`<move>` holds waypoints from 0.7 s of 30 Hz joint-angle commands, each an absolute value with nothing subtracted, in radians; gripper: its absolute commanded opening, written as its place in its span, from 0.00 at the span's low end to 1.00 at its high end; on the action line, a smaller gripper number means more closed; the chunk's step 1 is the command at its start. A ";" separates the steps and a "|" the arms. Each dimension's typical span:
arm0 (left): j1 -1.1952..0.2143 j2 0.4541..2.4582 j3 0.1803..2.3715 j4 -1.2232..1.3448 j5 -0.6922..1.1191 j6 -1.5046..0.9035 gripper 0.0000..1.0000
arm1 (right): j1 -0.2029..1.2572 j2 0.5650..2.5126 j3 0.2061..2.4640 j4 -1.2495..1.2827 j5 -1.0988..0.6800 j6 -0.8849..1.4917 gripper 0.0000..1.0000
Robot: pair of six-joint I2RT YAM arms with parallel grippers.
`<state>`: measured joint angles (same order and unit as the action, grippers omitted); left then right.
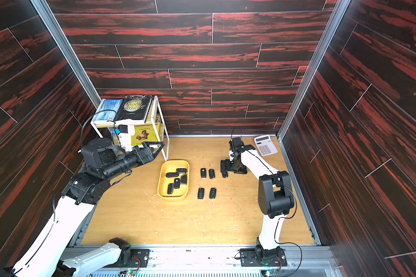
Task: Place the car key into the storage box
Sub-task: Pick up the car key from the center of the board.
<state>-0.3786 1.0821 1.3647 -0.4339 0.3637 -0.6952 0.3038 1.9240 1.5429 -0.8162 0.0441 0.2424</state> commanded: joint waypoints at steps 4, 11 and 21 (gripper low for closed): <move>-0.373 1.036 1.279 -0.458 0.286 -0.675 1.00 | 0.343 2.027 1.656 -0.874 0.127 0.242 0.97; -0.370 1.036 1.292 -0.541 0.223 -0.638 0.98 | 0.376 2.112 1.712 -0.894 0.161 0.251 0.85; -0.370 1.035 1.309 -0.614 0.206 -0.612 0.82 | 0.378 2.181 1.737 -0.903 0.191 0.249 0.72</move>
<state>-0.3737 1.0443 1.2781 -0.5625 0.2241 -0.6300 0.3756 2.1563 1.7077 -0.8753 0.1772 0.2516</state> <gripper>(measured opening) 0.828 0.728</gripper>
